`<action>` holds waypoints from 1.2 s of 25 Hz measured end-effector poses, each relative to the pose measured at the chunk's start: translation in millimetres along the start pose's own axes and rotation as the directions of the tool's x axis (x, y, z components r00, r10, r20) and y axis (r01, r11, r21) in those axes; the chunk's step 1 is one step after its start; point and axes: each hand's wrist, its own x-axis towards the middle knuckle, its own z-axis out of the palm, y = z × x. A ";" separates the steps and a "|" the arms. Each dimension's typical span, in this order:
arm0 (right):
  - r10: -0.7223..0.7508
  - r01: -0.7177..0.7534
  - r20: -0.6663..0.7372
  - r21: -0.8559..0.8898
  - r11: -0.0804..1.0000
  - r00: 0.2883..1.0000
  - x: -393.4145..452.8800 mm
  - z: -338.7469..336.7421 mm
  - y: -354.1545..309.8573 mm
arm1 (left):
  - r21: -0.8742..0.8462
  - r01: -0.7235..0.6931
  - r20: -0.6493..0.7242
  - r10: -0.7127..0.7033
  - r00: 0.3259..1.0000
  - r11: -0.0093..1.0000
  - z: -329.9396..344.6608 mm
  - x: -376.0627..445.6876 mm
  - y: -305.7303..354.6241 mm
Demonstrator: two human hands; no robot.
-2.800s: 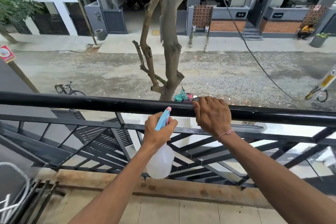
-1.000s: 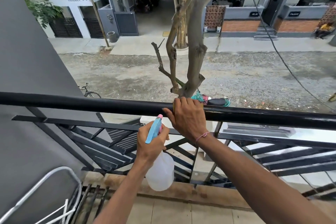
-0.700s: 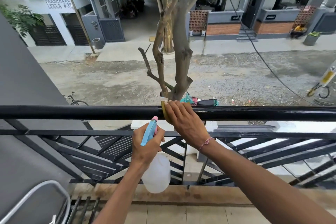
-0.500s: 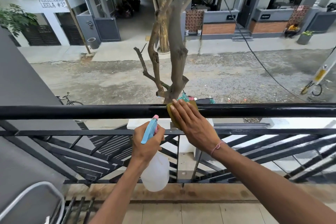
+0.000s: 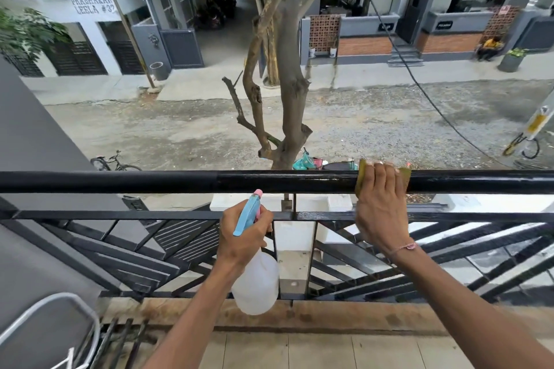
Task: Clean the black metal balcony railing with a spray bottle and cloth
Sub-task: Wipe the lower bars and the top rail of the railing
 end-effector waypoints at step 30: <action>-0.603 0.583 -0.149 -0.161 0.796 0.783 17.2 21.6 -71.4 | -0.094 0.057 0.102 -0.047 0.994 0.994 -47.0 -1.9 -9.3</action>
